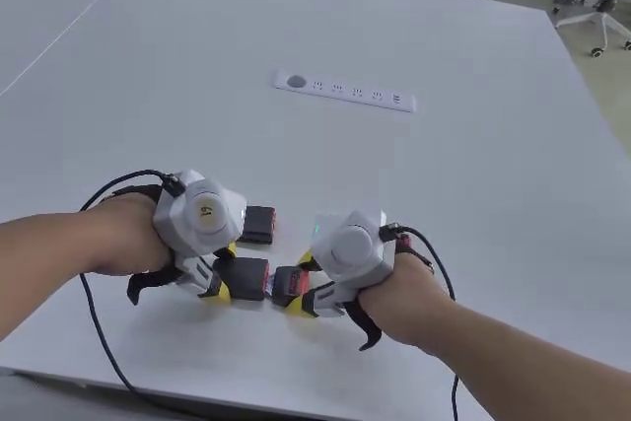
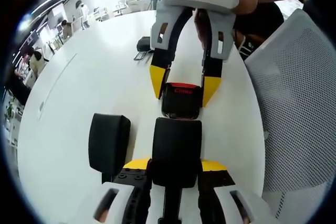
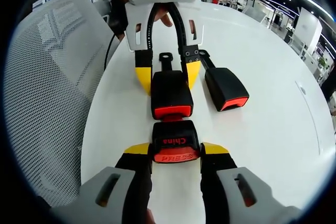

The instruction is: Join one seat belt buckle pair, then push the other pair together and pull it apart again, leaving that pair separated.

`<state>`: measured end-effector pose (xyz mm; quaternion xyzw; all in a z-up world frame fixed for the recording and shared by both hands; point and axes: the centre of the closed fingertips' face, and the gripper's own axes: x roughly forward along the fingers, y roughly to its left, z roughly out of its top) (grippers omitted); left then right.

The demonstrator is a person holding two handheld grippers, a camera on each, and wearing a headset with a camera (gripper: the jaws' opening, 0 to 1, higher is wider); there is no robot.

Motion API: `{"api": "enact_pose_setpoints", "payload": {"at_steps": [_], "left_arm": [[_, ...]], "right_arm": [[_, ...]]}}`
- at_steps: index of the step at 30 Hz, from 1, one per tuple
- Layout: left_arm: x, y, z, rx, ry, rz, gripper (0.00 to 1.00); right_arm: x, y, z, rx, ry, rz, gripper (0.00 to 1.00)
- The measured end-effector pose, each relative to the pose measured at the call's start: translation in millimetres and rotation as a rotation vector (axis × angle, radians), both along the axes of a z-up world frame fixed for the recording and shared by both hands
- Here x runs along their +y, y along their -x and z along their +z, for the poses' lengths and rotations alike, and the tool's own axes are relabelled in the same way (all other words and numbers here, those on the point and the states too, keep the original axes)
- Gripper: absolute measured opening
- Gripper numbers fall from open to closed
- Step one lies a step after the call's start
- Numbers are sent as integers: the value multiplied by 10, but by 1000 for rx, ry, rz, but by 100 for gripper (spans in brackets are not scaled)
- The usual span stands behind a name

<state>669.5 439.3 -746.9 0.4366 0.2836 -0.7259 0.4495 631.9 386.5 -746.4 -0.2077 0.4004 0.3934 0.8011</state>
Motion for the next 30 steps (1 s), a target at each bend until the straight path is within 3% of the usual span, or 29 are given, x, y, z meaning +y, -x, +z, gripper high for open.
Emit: {"api": "enact_pose_setpoints", "payload": {"at_steps": [7, 13, 17, 20, 25, 30], "left_arm": [[56, -35, 28, -29, -1, -1, 40], [112, -79, 193, -8, 30, 48, 42], [48, -35, 436, 48, 103, 82, 43], [62, -126, 455, 15, 111, 66, 42], [-37, -222, 571, -6, 144, 79, 42], [-116, -309, 565, -17, 153, 79, 43]], "right_arm": [[-30, 37, 75, -19, 0, 2, 33], [-68, 129, 225, -39, -1, 11, 34], [-104, 157, 344, -49, -42, -13, 31], [-179, 169, 372, -52, -39, -20, 32], [-394, 134, 400, -61, -15, -35, 33], [-684, 76, 427, -67, 6, -72, 33]]}}
